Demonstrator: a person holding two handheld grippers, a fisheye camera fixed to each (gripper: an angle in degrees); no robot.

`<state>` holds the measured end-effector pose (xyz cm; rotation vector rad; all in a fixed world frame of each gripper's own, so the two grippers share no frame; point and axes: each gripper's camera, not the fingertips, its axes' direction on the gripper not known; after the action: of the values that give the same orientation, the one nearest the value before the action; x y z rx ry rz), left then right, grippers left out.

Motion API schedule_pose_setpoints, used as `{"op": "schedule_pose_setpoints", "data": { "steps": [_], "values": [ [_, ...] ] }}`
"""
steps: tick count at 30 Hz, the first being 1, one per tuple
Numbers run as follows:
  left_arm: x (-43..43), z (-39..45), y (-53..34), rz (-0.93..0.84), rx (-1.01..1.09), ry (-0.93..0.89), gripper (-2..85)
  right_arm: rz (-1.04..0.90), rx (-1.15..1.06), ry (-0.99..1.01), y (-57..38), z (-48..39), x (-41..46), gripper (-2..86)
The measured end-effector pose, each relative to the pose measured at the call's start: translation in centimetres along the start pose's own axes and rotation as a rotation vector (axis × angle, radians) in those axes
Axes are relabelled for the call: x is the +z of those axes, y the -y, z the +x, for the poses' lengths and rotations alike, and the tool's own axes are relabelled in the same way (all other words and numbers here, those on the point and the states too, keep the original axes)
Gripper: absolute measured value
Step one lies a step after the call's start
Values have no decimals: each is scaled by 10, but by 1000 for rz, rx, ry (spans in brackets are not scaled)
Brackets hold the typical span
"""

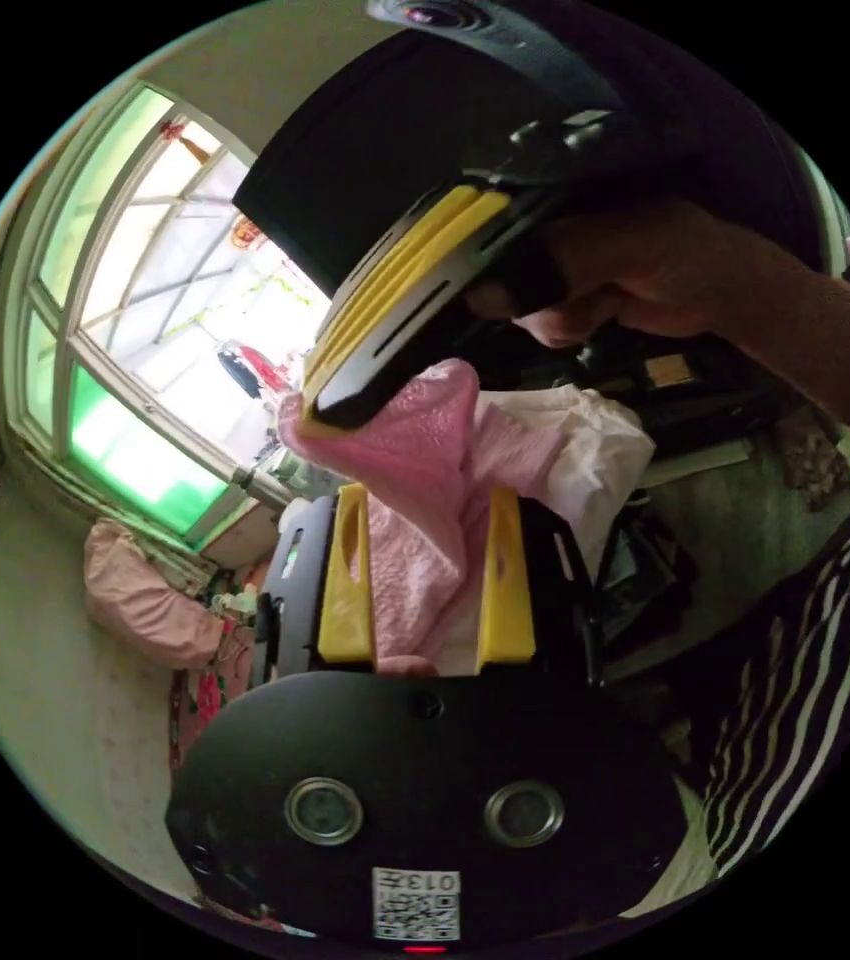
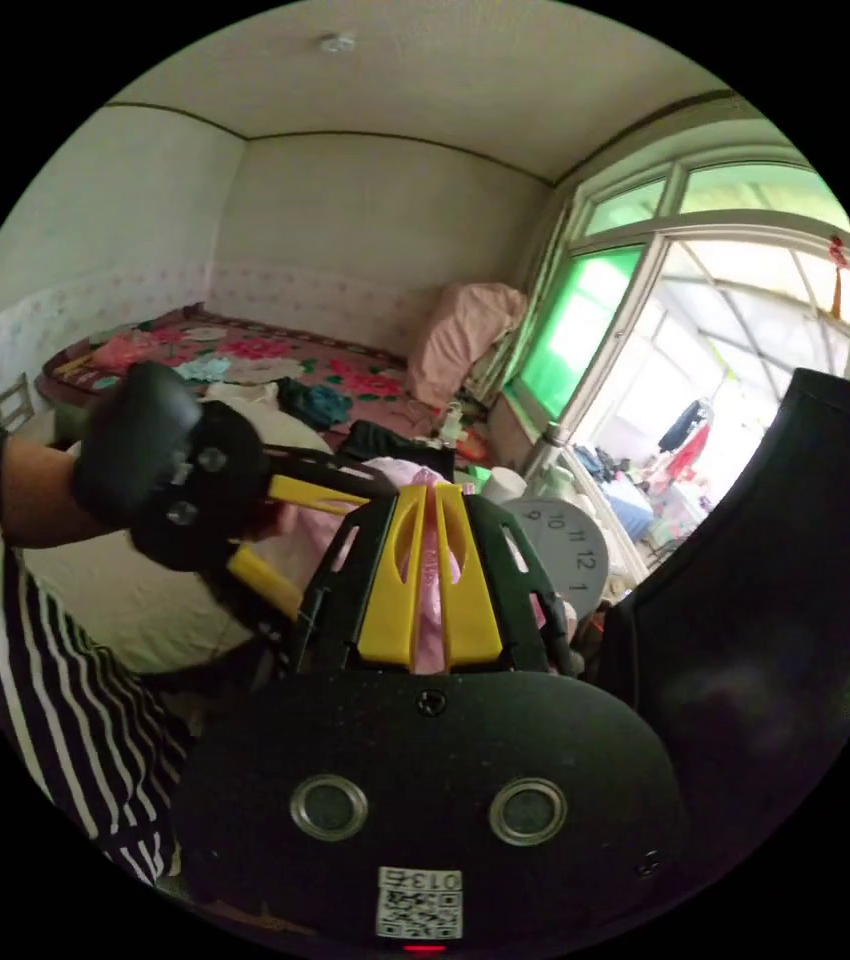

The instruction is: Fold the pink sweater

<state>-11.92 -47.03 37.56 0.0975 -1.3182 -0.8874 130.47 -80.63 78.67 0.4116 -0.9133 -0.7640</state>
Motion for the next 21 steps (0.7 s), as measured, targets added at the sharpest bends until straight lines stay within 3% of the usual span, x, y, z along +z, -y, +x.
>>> {"op": "schedule_pose_setpoints", "data": {
  "steps": [2,3,6,8,12,16,21],
  "values": [
    [9,-2,-11,-55,-31,71,24,97,-97,178,2,-21,-12,21],
    [13,-5,-20,-87,-69,90,16,104,-128,202,3,-28,-13,23],
    [-7,-31,-62,-27,-291,65,3,116,-158,179,0,-37,-19,46],
    [-23,-51,-101,-6,-438,43,0,173,23,127,-18,-4,-25,91],
    [-61,-78,-188,24,-680,46,-3,12,77,-25,-56,23,2,154],
    [-84,-76,-235,63,-767,43,-3,-140,64,100,-79,20,51,170],
    [-106,-55,-291,108,-811,43,-5,-142,28,128,-67,18,86,128]
  ]
}}
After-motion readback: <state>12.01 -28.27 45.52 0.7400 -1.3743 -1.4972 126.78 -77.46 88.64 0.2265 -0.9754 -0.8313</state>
